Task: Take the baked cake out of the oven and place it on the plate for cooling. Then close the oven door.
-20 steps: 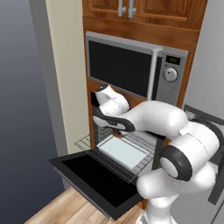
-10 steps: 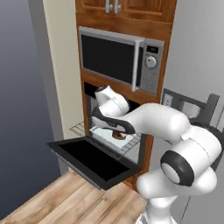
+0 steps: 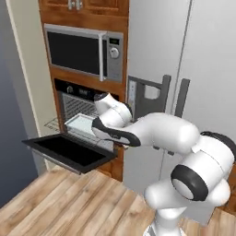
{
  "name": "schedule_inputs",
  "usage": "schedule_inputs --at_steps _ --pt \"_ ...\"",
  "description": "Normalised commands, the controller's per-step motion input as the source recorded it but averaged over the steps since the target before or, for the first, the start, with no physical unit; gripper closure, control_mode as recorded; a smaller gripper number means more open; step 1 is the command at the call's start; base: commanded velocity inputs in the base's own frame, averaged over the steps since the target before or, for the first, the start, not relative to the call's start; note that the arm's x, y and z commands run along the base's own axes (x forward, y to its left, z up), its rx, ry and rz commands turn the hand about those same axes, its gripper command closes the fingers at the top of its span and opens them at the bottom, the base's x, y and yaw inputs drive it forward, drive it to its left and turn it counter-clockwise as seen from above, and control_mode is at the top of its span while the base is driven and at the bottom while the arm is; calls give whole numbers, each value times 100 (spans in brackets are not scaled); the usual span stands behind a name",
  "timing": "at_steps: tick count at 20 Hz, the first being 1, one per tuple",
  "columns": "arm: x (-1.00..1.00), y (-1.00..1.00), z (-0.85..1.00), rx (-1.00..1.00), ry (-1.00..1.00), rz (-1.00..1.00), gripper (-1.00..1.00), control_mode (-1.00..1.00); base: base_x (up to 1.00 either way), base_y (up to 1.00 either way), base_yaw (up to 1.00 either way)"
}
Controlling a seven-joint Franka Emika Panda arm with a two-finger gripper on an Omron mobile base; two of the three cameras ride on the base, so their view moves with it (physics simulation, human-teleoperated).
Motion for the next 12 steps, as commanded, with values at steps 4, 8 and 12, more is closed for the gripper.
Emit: schedule_inputs --at_steps 4,8,12 --pt "0 0 0 0 0 0 100 100 -59 0 -84" --pt "0 0 0 0 0 0 100 100 -49 -8 -82" --pt "0 0 0 0 0 0 100 100 -29 -59 -67"
